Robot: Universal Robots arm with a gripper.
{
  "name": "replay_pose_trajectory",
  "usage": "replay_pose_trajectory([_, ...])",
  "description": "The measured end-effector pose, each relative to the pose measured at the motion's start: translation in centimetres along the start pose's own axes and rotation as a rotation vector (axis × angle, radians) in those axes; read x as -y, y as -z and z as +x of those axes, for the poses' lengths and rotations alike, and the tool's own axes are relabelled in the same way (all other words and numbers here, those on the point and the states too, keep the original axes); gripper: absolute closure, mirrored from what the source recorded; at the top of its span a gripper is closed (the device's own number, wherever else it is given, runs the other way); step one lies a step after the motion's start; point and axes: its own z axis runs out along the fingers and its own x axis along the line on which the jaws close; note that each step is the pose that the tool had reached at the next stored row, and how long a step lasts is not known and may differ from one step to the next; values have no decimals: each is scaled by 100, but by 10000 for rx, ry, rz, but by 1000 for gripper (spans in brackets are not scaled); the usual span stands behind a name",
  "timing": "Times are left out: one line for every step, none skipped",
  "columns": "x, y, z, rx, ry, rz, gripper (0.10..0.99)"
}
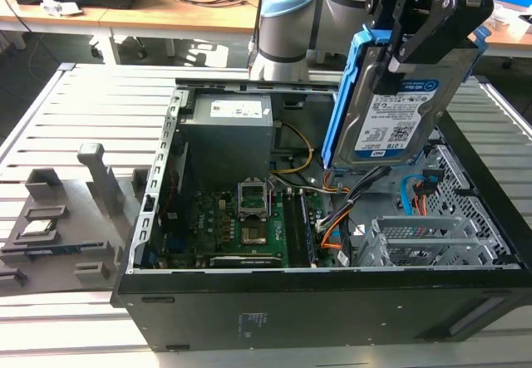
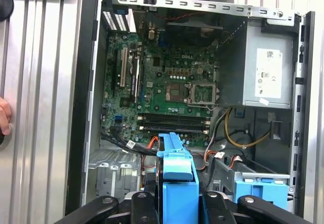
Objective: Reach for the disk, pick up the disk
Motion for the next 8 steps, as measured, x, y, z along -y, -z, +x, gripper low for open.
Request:
replay_pose_trajectory([0,0,9,0,0,0,722])
replay_pose_trajectory([-2,0,28,1,0,0,722])
replay_pose_trajectory([-3,1,46,1,-1,0,722])
replay_pose_trajectory([-4,1,58,0,0,0,722])
replay_pose_trajectory([-4,1,67,1,0,0,722])
replay_pose_trajectory([-5,2,81,0,0,0,722])
replay_pose_trajectory([-6,2,94,1,0,0,722])
replay_pose_trajectory([-7,2,113,0,0,0,722])
